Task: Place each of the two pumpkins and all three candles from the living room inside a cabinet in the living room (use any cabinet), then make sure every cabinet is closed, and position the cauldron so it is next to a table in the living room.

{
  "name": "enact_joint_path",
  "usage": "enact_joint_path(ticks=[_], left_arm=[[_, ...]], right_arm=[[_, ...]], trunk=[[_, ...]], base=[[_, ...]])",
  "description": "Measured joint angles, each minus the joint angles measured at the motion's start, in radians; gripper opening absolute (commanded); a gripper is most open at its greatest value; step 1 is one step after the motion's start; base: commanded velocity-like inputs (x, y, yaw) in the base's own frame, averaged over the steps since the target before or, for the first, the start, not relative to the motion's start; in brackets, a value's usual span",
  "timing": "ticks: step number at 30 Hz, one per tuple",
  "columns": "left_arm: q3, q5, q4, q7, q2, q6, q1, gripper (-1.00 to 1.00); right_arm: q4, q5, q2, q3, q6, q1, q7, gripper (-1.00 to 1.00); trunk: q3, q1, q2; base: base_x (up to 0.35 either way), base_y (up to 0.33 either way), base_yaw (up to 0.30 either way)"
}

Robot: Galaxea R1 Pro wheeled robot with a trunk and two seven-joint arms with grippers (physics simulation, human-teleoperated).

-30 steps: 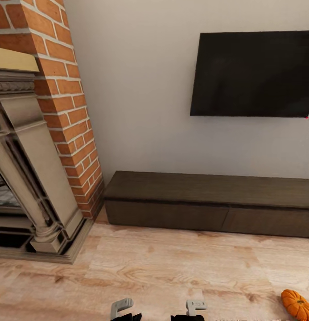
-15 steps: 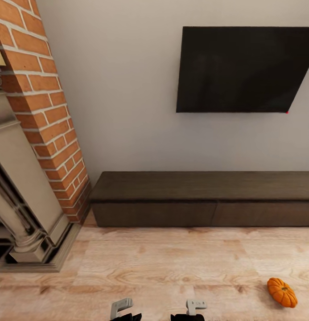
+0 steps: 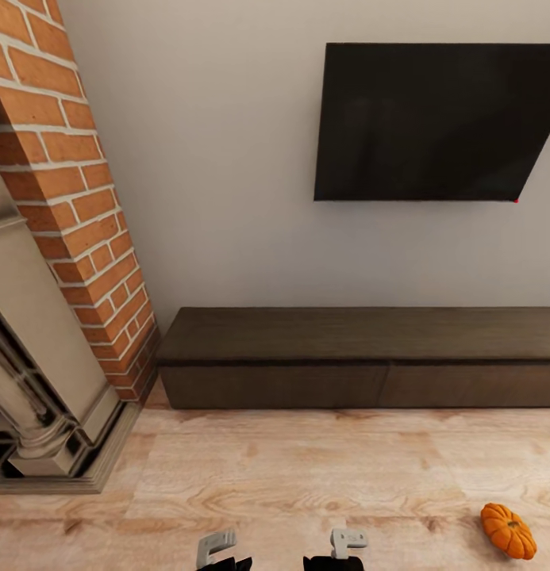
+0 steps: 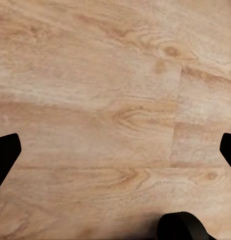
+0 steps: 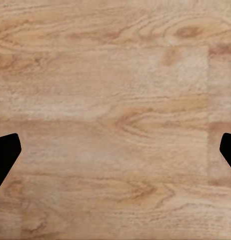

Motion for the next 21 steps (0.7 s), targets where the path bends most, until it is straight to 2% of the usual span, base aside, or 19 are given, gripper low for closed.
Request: enact_joint_path(ticks=[9,10,12,16,18,21], left_arm=[[-0.002,-0.003,0.000,-0.003,0.000,0.001,0.000,1.00],[-0.002,-0.004,-0.001,-0.003,0.000,0.002,0.000,1.00],[-0.001,-0.004,-0.002,-0.005,0.000,0.004,0.000,1.00],[0.001,-0.003,-0.002,-0.006,0.001,0.007,0.000,1.00],[0.001,-0.003,-0.003,-0.006,0.002,0.008,0.000,1.00],[0.002,-0.002,-0.003,-0.005,0.010,0.009,0.000,1.00]], right_arm=[[0.001,-0.008,0.000,-0.008,-0.005,0.000,-0.001,1.00],[0.001,-0.026,0.000,-0.015,-0.005,0.000,0.001,1.00],[0.000,-0.088,0.000,-0.028,-0.006,0.000,0.018,1.00],[0.001,-0.229,-0.007,-0.039,-0.004,0.000,0.140,1.00],[0.005,-0.269,-0.020,-0.041,-0.005,0.000,0.179,1.00],[0.009,-0.291,-0.028,-0.041,-0.006,0.000,0.199,1.00]], trunk=[[0.000,0.000,0.000],[0.000,0.000,0.000],[0.000,0.000,0.000],[0.000,0.000,0.000],[0.000,0.000,0.000],[0.000,0.000,0.000]], base=[[0.023,0.000,0.000],[0.001,0.000,0.000],[0.000,0.000,0.000],[0.000,0.000,0.000],[0.000,0.000,0.000],[0.000,0.000,0.000]])
